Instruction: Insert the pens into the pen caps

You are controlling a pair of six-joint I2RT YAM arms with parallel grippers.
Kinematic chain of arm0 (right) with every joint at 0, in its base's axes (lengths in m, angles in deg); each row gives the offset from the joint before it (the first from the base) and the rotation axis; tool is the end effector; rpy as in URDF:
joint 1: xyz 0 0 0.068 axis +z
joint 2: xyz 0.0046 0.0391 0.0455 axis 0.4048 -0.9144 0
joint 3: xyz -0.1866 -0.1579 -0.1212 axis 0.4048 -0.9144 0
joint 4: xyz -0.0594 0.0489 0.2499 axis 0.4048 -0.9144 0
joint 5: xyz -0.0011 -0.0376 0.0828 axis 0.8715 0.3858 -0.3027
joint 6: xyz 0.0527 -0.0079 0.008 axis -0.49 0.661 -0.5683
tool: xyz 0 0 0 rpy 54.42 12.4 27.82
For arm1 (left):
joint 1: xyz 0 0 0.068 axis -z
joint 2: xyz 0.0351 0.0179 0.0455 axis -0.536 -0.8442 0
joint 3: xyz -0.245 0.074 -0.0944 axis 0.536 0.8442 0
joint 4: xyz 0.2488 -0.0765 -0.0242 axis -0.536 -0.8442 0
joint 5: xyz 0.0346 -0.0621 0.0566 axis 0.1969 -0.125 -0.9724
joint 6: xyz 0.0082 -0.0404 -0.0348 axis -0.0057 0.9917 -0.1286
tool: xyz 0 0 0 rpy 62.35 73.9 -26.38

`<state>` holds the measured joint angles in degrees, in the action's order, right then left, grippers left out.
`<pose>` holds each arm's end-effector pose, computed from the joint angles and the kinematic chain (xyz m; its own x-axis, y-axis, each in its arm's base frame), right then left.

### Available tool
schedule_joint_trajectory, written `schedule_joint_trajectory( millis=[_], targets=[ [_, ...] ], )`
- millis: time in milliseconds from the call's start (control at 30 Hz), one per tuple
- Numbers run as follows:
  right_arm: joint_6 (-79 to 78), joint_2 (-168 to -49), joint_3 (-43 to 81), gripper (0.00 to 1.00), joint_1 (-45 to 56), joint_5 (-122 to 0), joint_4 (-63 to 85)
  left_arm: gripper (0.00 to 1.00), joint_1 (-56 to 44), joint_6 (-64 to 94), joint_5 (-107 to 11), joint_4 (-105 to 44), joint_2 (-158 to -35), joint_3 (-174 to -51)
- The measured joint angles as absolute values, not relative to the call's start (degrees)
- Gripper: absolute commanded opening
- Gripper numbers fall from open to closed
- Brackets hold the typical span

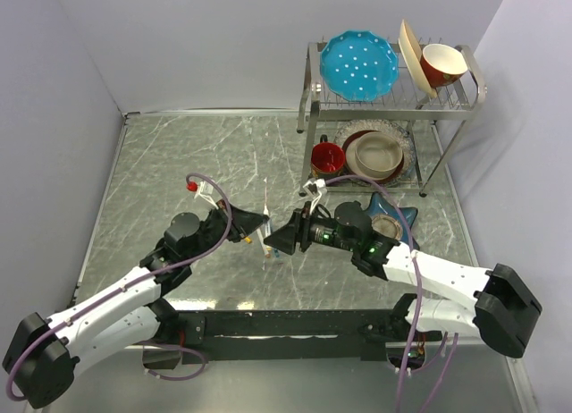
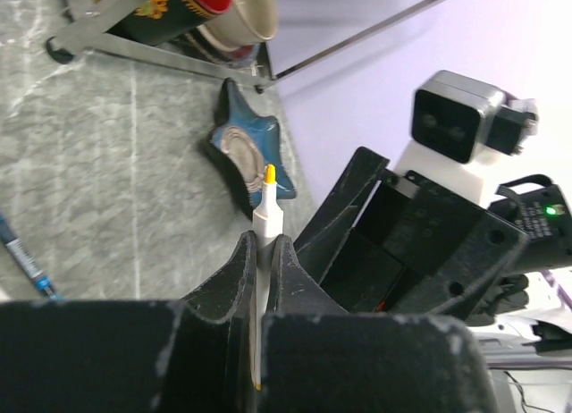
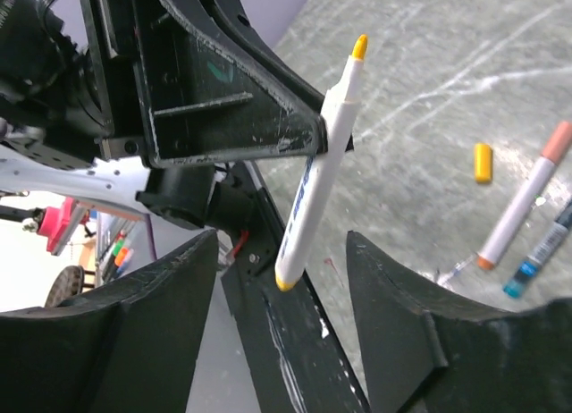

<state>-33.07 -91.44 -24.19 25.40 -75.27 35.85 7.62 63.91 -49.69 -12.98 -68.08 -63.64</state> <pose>0.1539 0.1989 0.2603 -0.6659 0.1318 -0.7343 -0.6749 0.3131 0.6682 0.1488 -0.1306 0.2558 -0.6629 -0.5760 -0.4784 0.3090 0.3715 -0.8755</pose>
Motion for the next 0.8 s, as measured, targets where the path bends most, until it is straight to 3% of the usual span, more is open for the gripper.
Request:
schedule_joint_trajectory(
  millis=[167, 333, 433, 467, 500, 533, 600, 633, 667, 733, 800],
  targets=[
    [-33.75, -92.38, -24.08, 0.47, 25.66, -74.09, 37.60, 0.01, 8.01, 65.22, -48.93, -10.25, -67.59, -62.92],
    [-35.15, -93.39, -24.08, 0.47, 25.72, -73.96, 39.13, 0.01, 8.17, 66.38, -48.41, -8.19, -67.53, -62.40],
    [-35.98, -93.80, -24.10, 0.22, 25.77, -73.96, 39.87, 0.01, 8.30, 67.21, -48.27, -7.32, -67.40, -62.03],
    [-36.06, -93.84, -24.10, 0.03, 25.79, -73.93, 40.07, 0.01, 8.30, 67.25, -48.25, -7.23, -67.27, -61.98],
    [-36.54, -93.84, -24.16, 0.00, 25.83, -74.02, 40.68, 0.01, 8.32, 67.25, -48.34, -7.19, -67.14, -61.98],
    [-36.83, -93.80, -24.27, 0.00, 25.88, -73.45, 40.92, 0.04, 8.32, 67.32, -48.25, -6.79, -66.90, -61.98],
    [-37.70, -93.65, -24.62, 0.00, 25.86, -73.50, 42.03, 0.23, 8.32, 67.16, -48.38, -6.73, -66.28, -61.98],
    [-37.88, -93.32, -24.89, 0.00, 25.86, -73.32, 42.25, 0.46, 8.32, 67.12, -48.34, -6.97, -66.06, -62.00],
    [-37.86, -92.95, -25.15, 0.00, 25.88, -73.28, 42.32, 0.54, 8.36, 66.84, -48.27, -7.43, -65.85, -62.05],
    [-37.73, -91.20, -26.09, 0.00, 26.14, -72.45, 42.27, 0.68, 8.58, 66.53, -48.38, -10.20, -65.52, -62.94],
    [-37.51, -89.10, -26.76, 0.00, 26.14, -71.14, 42.12, 0.71, 8.60, 65.81, -48.86, -14.44, -65.28, -64.71]
  ],
)
